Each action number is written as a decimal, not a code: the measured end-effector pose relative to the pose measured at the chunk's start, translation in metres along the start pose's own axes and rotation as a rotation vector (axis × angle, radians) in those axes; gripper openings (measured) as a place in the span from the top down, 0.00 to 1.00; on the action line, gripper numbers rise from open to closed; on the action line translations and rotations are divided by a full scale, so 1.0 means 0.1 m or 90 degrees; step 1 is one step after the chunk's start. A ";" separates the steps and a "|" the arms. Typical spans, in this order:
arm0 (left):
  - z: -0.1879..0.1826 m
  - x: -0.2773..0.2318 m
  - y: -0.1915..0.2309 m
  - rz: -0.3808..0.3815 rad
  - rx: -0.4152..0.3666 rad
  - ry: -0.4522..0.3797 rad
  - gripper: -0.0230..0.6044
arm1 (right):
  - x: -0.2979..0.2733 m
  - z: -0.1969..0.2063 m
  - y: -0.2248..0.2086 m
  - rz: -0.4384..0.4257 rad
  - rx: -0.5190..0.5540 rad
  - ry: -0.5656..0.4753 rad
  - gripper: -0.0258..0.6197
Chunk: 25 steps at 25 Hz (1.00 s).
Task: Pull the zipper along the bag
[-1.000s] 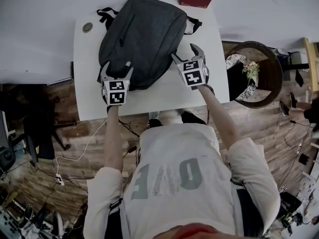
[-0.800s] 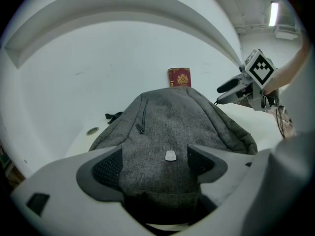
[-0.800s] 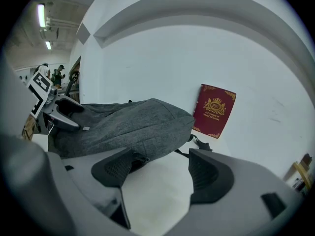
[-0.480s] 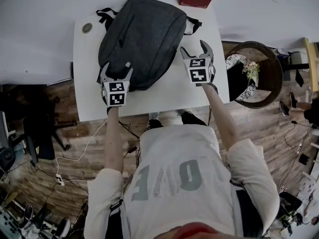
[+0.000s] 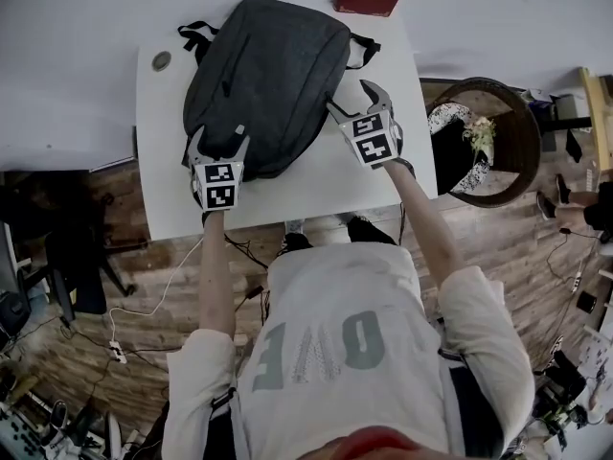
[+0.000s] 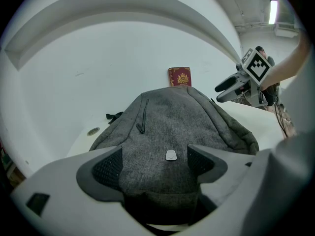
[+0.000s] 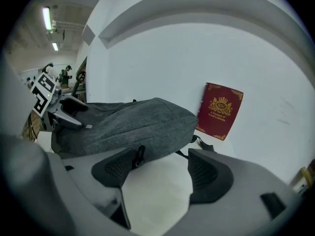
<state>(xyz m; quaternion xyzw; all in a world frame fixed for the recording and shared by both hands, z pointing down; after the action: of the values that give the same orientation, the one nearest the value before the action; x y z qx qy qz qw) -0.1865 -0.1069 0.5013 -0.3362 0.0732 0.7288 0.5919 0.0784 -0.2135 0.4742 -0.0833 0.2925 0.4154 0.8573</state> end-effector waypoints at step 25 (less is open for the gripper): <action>0.03 -0.03 0.00 -0.009 -0.008 -0.003 0.34 | 0.01 0.14 0.19 -0.078 0.084 0.060 0.39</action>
<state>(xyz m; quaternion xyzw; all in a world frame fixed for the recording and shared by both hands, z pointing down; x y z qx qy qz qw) -0.1875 -0.1082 0.5050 -0.3388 0.0645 0.7258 0.5952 0.0706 -0.1950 0.4872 -0.0638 0.3536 0.3376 0.8700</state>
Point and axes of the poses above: the fingertips, and each gripper's own axes: x backward along the fingers, y to its left, z out of its underside, the point moved 4 cm from there along x, backward along the fingers, and after that the axes turned 7 degrees about -x, right-handed, at the moved point
